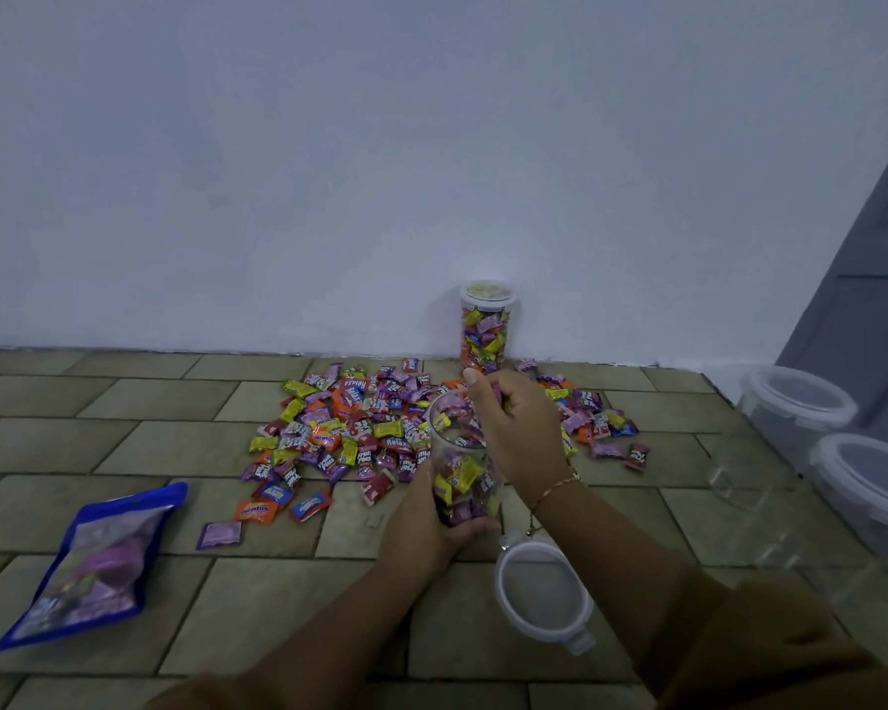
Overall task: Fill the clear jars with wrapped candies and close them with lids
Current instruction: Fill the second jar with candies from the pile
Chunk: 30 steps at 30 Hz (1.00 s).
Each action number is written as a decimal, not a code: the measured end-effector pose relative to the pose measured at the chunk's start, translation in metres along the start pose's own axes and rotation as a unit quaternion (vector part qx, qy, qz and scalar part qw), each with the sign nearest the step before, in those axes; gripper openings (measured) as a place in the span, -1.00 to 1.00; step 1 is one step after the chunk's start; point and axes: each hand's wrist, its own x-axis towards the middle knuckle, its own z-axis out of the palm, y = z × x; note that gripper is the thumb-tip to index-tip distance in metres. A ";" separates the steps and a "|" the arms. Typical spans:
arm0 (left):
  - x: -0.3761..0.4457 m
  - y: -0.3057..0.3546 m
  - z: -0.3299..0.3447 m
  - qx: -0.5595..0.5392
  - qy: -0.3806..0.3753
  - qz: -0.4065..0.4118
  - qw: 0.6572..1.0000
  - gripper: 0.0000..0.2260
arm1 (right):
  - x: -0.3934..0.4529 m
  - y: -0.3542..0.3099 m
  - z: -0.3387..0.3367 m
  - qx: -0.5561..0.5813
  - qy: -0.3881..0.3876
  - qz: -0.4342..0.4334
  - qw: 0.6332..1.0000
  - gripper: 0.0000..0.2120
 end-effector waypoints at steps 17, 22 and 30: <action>-0.003 0.006 -0.003 -0.016 -0.008 0.005 1.000 -0.19 | -0.001 -0.001 0.003 0.104 -0.027 0.042 0.993 -0.49; -0.003 0.011 -0.003 -0.004 0.002 -0.003 1.000 -0.24 | -0.007 0.012 -0.001 0.120 -0.063 0.040 0.990 -0.34; 0.014 0.019 0.000 0.004 0.029 -0.020 0.999 -0.29 | -0.022 0.087 -0.038 -0.090 0.018 0.149 0.985 -0.35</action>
